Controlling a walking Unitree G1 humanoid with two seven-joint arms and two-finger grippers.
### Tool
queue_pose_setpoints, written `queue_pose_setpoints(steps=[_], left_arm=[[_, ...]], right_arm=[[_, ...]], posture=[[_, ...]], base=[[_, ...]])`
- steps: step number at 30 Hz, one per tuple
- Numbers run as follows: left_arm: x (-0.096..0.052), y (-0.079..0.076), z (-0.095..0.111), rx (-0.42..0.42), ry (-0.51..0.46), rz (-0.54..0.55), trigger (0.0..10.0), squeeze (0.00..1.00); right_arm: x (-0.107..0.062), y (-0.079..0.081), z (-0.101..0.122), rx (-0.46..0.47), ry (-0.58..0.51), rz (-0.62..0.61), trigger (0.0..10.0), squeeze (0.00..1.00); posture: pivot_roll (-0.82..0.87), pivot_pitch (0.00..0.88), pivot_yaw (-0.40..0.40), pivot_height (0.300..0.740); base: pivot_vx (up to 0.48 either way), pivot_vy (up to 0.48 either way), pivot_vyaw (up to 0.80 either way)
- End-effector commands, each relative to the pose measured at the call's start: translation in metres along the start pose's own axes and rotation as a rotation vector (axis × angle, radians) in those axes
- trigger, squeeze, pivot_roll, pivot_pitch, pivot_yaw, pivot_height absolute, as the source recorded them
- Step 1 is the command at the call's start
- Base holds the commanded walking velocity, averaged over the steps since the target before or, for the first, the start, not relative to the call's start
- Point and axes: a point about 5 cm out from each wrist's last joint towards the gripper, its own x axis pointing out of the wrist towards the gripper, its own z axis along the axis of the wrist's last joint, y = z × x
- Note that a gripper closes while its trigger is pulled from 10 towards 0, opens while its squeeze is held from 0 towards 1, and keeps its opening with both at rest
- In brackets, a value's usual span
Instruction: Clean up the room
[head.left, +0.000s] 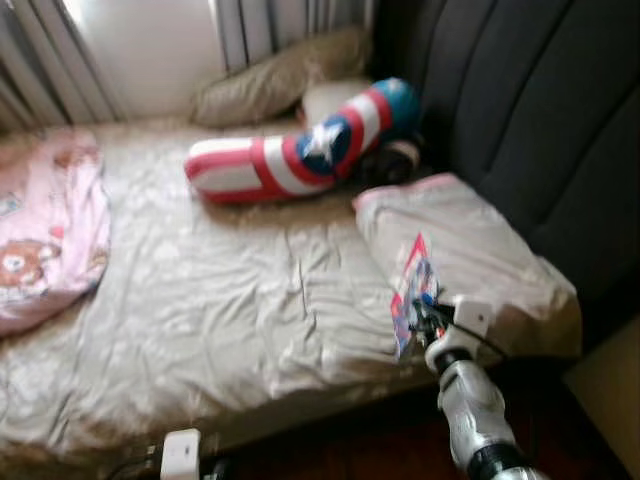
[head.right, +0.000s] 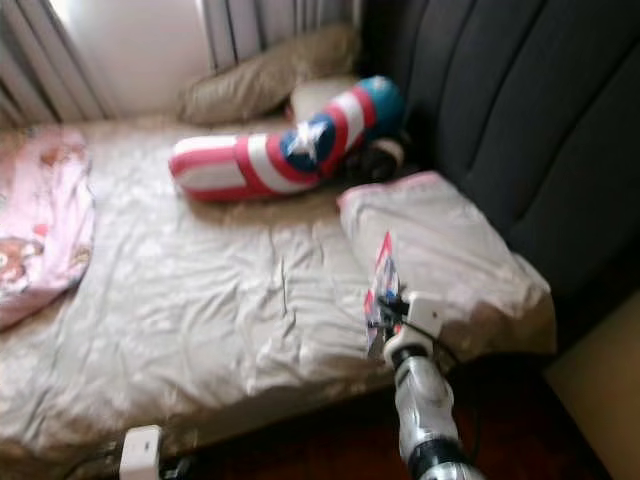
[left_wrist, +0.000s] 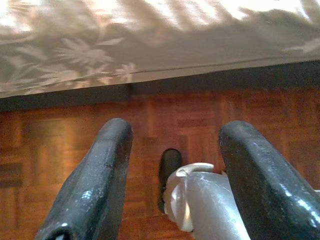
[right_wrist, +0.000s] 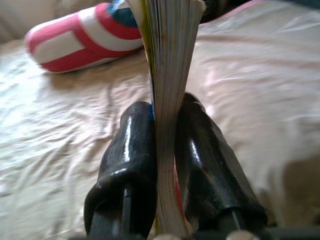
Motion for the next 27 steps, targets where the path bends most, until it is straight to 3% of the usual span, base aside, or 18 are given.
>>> queue_pose_setpoints(steps=[1,9,27], left_arm=[[-0.0009,0.005,-0.001,-0.003,0.009,0.017,10.0,0.0],[-0.001,0.0052,-0.0017,-0.007,0.014,0.02,10.0,0.0],[-0.0025,0.0067,-0.0056,-0.015,0.026,0.018,10.0,0.0]], right_arm=[[0.0061,0.0109,0.0098,-0.019,-0.04,0.051,10.0,0.0],[0.0057,0.0107,0.0086,-0.013,-0.033,0.053,10.0,0.0],[0.0044,0.0089,0.0046,-0.002,-0.013,0.041,10.0,0.0]], posture=[[0.08,0.0,-0.003,0.74],[0.07,0.0,-0.002,0.74],[0.07,0.0,0.007,0.74]], base=[[0.0,0.0,0.8],[0.0,0.0,0.8],[0.0,0.0,0.0]])
